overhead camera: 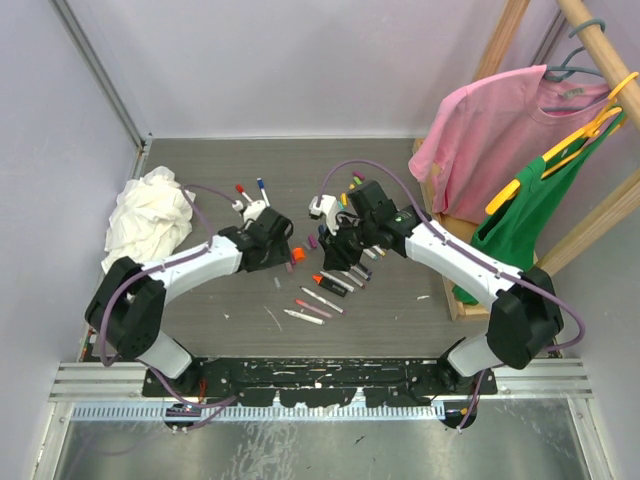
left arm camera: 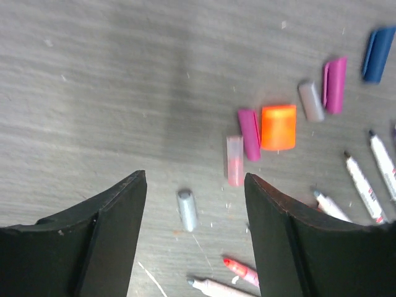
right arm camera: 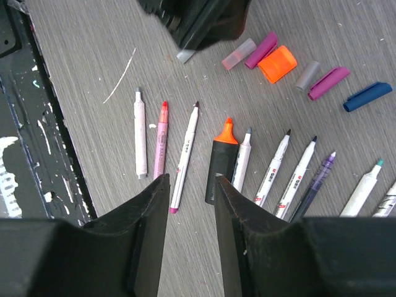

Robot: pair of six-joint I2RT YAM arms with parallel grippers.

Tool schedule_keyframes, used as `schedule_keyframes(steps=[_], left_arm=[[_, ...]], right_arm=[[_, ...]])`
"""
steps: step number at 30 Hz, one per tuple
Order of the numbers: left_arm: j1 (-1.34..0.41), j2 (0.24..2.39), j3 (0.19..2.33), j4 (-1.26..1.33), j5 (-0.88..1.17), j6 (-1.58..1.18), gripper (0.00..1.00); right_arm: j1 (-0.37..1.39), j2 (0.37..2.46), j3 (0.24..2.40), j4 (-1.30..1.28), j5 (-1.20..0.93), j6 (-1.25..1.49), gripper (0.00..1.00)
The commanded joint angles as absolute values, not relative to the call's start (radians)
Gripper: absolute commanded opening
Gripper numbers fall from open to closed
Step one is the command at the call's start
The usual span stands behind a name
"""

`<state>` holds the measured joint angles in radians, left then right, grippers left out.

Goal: Open the pen caps
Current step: Place the pen cap at the center of the board, then pick up the pen from the center of the board.

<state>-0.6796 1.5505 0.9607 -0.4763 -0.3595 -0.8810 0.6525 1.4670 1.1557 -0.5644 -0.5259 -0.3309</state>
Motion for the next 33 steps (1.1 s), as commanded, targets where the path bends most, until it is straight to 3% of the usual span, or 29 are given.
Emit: schedule_keyframes(steps=[1, 11, 15, 18, 21, 33], left_arm=[[-0.572, 1.513, 0.998, -0.388, -0.346, -0.757, 0.67], [-0.255, 1.661, 1.108, -0.175, -0.018, -0.773, 0.73], [-0.224, 1.825, 1.342, -0.412, -0.103, -0.836, 0.72], [-0.224, 2.012, 1.600, -0.701, -0.169, -0.834, 0.60], [-0.234, 2.154, 1.810, -0.901, -0.201, -0.786, 0.56], [-0.256, 2.333, 2.056, -0.975, -0.270, -0.718, 0.57]], right_arm=[[0.638, 1.416, 1.159, -0.554, -0.539, -0.344, 0.41], [0.626, 1.412, 1.158, -0.552, -0.525, -0.343, 0.41], [0.623, 1.411, 1.159, -0.552, -0.528, -0.342, 0.41], [0.623, 1.410, 1.159, -0.552, -0.532, -0.342, 0.41], [0.623, 1.411, 1.159, -0.554, -0.536, -0.342, 0.41], [0.621, 1.420, 1.158, -0.554, -0.540, -0.345, 0.40]])
